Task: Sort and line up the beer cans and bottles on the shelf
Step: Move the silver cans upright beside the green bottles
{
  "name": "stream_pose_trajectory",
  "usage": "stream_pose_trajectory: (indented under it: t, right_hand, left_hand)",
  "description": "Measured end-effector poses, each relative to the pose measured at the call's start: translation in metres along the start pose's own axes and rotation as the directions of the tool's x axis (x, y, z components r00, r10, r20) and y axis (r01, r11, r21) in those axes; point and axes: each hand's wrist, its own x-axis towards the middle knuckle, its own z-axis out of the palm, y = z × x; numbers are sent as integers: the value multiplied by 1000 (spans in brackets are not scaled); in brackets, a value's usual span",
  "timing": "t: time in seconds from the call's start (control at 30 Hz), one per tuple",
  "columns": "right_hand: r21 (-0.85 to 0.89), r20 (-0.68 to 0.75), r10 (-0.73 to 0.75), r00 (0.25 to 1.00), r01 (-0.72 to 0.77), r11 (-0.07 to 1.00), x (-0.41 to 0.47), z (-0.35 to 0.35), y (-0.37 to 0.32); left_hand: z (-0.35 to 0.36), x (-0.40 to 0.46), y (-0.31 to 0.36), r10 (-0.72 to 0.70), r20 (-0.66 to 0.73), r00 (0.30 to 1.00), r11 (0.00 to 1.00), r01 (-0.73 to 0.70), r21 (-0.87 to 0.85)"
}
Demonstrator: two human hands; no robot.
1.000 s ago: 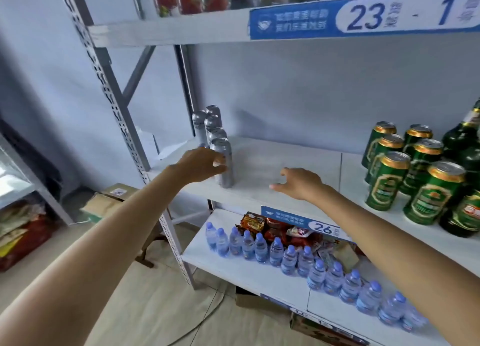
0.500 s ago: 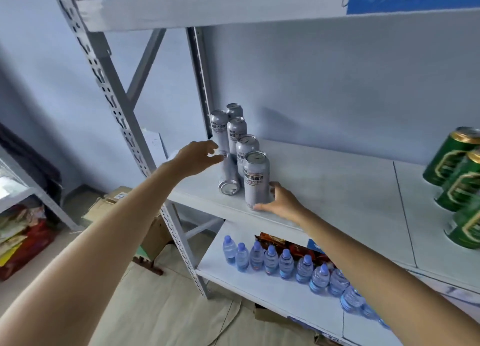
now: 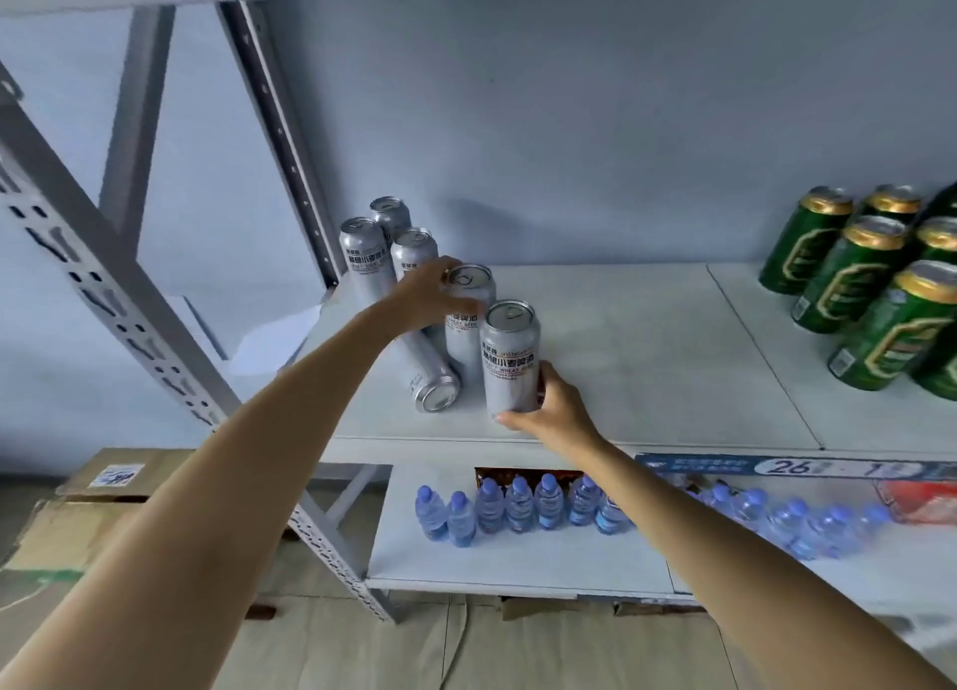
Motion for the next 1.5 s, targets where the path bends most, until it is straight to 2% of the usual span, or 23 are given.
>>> stream_pose_trajectory:
  t: [0.17,0.33,0.57,1.1,1.3,1.5]
  right_hand:
    - [-16,-150,47,987,-50,999,-12,-24,7]
    - [-18,-222,74,972,-80,997,-33,-76,18]
    - [12,-307,82,948,-82,997,-83,-166,50]
    - [87,-421,147,895,-122,989,-245,-434,183]
    - [165,-481,204,853,-141,976,-254,-526,227]
    - [173,-492,212,844,-143,974,-230,-626,267]
  left_hand:
    - [6,4,2,16,-46,999,995,-20,-94]
    - [17,6,32,73,-75,995,983,-85,-165]
    - [59,-10,130,187,-45,981,966,-192,-173]
    - [270,-83,404,341,89,936,928,-320,-193]
    - [331,-71,490,422,180,888,903,-396,-163]
    - [384,-33,566,479,217,850,877,-459,-139]
